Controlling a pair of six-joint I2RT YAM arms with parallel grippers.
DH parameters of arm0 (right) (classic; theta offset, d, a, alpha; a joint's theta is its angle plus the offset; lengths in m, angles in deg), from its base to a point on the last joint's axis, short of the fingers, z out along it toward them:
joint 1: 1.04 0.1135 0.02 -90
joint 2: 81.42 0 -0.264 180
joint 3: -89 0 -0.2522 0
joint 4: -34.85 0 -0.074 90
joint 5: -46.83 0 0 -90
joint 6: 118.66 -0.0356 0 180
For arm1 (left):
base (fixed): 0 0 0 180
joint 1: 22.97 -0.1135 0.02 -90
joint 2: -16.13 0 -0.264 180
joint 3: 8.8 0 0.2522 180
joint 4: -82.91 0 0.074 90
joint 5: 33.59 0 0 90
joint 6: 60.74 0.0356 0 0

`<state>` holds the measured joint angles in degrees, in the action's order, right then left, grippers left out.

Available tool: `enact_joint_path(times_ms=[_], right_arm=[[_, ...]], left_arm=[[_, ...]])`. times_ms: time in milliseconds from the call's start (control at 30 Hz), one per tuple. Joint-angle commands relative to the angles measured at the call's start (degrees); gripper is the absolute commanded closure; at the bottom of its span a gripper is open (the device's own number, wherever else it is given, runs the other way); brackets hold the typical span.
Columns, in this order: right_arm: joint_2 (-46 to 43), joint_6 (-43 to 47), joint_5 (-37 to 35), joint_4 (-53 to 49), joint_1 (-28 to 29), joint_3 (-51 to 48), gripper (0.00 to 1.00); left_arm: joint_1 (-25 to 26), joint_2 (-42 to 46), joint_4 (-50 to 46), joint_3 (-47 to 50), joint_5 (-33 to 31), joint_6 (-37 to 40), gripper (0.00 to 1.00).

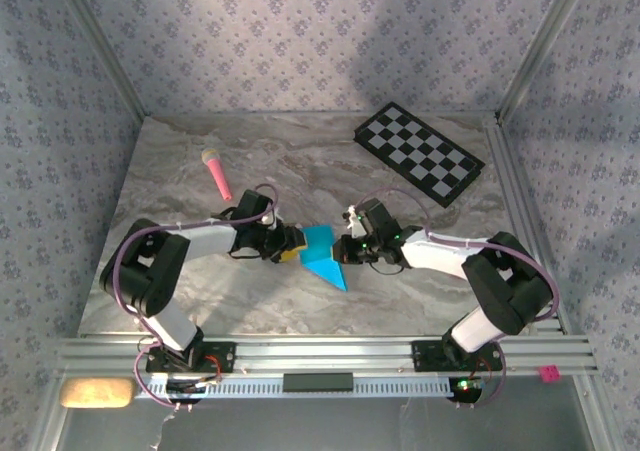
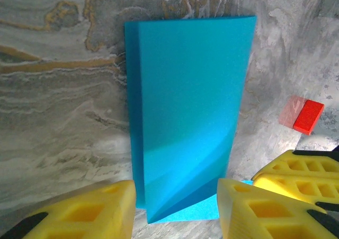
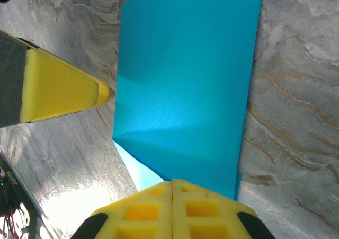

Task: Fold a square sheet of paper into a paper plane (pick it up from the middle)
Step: Fourth fold the wing at the center of the table.

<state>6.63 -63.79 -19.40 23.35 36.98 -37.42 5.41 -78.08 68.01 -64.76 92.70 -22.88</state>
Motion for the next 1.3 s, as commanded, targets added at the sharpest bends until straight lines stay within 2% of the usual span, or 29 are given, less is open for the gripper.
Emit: enact_joint_path(times_ms=[0,1067,1267], right_arm=[[-1.51,-0.46,1.19,1.21,-0.62,-0.91,0.94],[-4.39,-2.57,3.83,5.65,-1.72,-3.5,0.97],[-4.41,-2.48,3.88,5.65,-1.88,-3.81,0.96]], left_arm=[[-0.38,-0.83,1.41,-1.58,1.61,-0.56,0.55],[0.39,-3.39,2.53,-3.13,2.41,-0.59,0.53],[0.92,-3.99,3.43,-3.87,2.13,-1.03,0.63]])
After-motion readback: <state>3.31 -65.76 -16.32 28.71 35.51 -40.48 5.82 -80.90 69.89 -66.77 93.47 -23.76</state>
